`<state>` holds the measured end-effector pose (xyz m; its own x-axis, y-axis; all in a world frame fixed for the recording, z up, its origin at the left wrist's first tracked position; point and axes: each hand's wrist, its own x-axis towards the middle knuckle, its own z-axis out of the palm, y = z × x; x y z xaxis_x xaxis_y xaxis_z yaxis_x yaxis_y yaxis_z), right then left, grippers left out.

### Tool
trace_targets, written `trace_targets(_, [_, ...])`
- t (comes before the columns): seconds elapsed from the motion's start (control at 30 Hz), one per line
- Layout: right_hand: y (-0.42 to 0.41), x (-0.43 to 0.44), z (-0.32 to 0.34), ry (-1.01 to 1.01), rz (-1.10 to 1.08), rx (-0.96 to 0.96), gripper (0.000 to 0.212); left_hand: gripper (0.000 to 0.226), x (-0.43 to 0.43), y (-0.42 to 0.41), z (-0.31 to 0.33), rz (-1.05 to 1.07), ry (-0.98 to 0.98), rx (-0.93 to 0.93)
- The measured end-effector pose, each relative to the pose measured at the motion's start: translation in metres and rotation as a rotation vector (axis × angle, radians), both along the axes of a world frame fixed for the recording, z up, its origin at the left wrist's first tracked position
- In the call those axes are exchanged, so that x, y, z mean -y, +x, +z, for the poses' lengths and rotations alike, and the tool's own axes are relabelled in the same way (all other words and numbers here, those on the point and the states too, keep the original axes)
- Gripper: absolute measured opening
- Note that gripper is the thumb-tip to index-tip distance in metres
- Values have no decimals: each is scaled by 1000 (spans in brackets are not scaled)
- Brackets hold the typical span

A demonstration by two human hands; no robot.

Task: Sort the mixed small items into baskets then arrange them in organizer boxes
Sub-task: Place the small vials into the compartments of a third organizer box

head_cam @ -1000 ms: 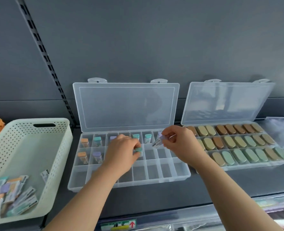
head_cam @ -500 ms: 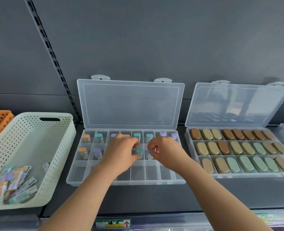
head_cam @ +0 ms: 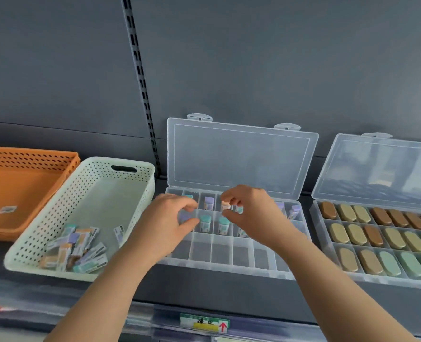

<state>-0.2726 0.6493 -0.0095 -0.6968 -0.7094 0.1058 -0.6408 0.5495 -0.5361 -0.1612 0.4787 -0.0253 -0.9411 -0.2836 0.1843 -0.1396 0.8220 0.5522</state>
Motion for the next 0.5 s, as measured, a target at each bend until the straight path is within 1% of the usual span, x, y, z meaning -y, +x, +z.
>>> trace_targets(0.07, [11, 28, 2, -43, 60, 34, 25, 25, 28, 19, 6, 61, 9, -8])
trace_targets(0.13, [21, 57, 2, -52, 103, 95, 26, 26, 60, 39, 8, 119, 15, 23])
trace_targets(0.2, [29, 86, -1, -65, 143, 138, 26, 30, 94, 54, 5, 151, 13, 93])
trace_targets(0.3, [39, 124, -8, -35, 179, 156, 26, 37, 135, 64, -9, 142, 26, 243])
trace_targets(0.4, [45, 149, -16, 13, 172, 160, 25, 43, 156, 59, -23, 20, 22, 386])
trace_targets(0.5, [48, 163, -22, 9, 143, 173, 21, 39, 162, 45, -34, -175, -20, 484])
